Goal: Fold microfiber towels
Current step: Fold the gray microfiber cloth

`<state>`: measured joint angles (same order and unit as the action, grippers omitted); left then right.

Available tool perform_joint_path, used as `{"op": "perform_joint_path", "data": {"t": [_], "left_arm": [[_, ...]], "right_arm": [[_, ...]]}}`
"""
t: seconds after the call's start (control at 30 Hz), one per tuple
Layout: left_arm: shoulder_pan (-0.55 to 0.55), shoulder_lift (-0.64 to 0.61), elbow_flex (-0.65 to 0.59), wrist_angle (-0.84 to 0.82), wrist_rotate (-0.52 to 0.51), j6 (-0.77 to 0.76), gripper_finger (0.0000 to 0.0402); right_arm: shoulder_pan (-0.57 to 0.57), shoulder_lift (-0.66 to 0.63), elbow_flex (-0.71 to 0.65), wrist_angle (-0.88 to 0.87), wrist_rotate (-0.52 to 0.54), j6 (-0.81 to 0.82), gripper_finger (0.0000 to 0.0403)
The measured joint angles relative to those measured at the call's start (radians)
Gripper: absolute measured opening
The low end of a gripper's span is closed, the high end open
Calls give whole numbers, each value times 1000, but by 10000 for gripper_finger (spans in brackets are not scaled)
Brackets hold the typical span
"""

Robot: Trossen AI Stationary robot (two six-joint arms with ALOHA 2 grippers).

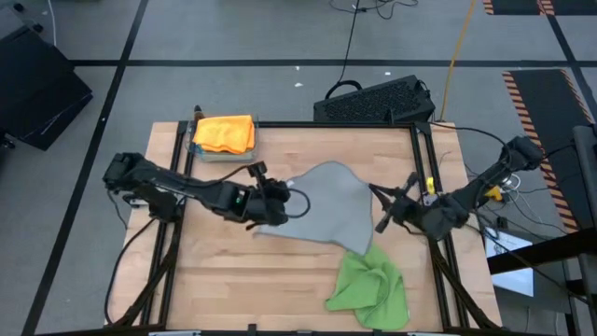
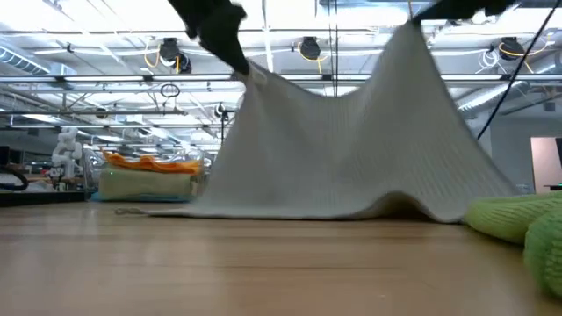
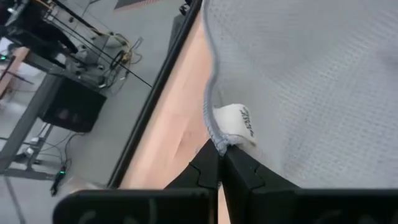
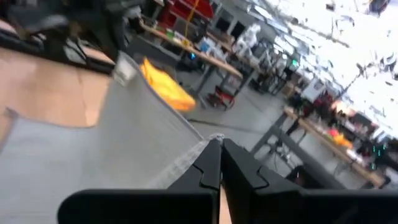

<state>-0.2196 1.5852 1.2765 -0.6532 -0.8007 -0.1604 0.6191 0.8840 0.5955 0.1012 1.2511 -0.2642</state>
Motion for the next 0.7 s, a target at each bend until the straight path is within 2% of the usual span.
{"op": "perform_joint_path", "data": {"t": [0.2, 0.47, 0.57, 0.7], "left_arm": [[119, 0, -109, 215, 51, 182, 10], [256, 0, -178, 237, 76, 352, 10], [293, 0, -203, 240, 84, 380, 10], [340, 0, -227, 266, 85, 378, 10]], "right_arm": [[-228, -87, -182, 25, -214, 89, 0], [-441, -106, -369, 274, -514, 73, 0], [-503, -104, -410, 348, -576, 59, 0], [-566, -104, -419, 381, -539, 19, 0]]}}
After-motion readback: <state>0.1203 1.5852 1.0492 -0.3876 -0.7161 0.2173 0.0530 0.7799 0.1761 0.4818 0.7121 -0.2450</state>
